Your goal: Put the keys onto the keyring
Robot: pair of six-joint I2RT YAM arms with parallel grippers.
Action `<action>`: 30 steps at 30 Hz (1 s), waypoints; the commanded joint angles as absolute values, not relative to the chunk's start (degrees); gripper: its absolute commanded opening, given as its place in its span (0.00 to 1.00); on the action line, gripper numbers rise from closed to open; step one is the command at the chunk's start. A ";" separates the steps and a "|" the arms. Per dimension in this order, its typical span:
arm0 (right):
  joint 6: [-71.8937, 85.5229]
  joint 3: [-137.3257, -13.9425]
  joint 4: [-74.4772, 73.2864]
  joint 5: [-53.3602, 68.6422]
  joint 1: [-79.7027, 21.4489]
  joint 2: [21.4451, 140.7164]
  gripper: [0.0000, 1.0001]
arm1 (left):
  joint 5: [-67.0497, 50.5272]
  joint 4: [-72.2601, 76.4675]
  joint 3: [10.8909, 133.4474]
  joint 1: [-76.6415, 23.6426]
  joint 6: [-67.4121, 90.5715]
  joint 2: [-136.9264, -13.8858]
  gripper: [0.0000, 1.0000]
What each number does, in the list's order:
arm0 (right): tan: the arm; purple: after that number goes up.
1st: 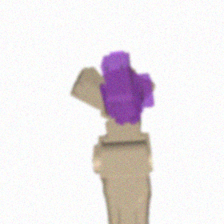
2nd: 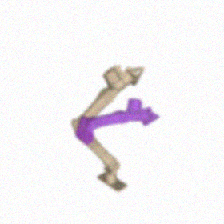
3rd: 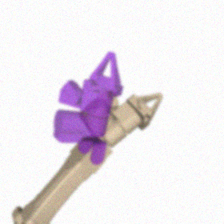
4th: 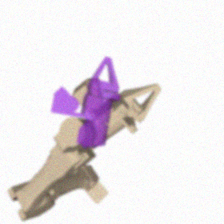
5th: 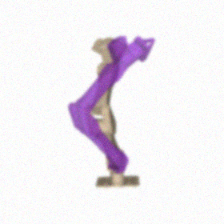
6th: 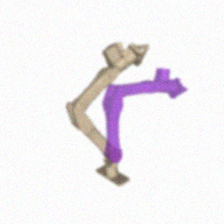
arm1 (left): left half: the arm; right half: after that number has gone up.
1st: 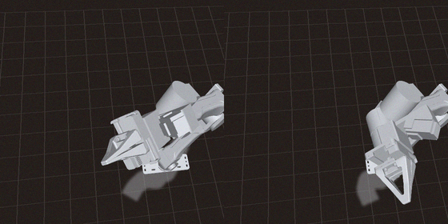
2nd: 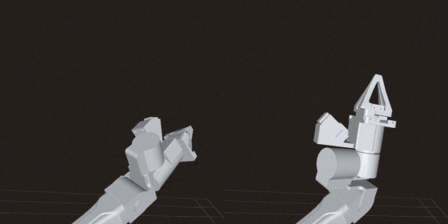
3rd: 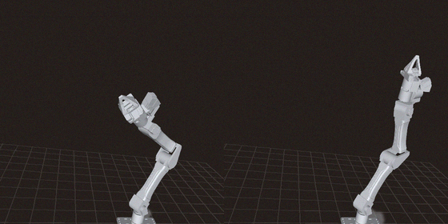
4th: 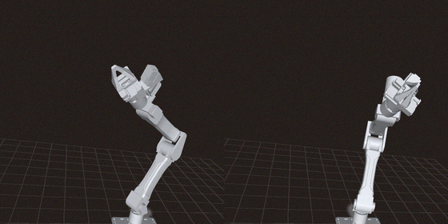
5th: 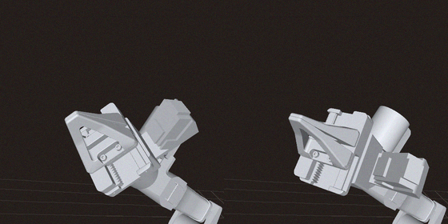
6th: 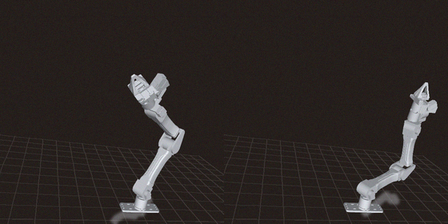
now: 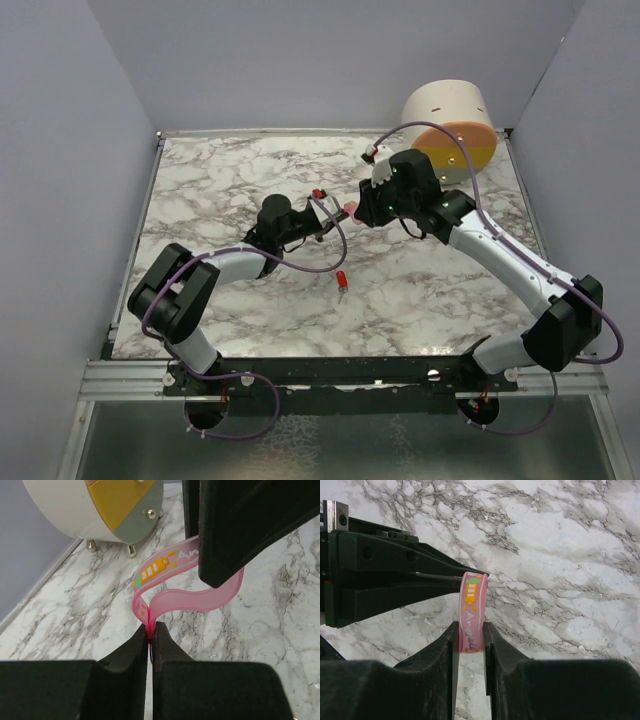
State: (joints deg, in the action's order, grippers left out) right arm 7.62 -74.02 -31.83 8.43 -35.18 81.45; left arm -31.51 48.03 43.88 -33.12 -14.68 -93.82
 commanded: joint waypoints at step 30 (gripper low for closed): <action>12.32 -86.05 -13.96 -0.53 -35.33 92.29 0.66 | -17.43 50.42 35.92 -33.02 24.29 -86.03 0.00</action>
State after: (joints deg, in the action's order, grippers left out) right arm 10.83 -91.79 -19.14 5.26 -35.20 99.39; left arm -23.83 48.34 37.78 -33.12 20.91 -89.80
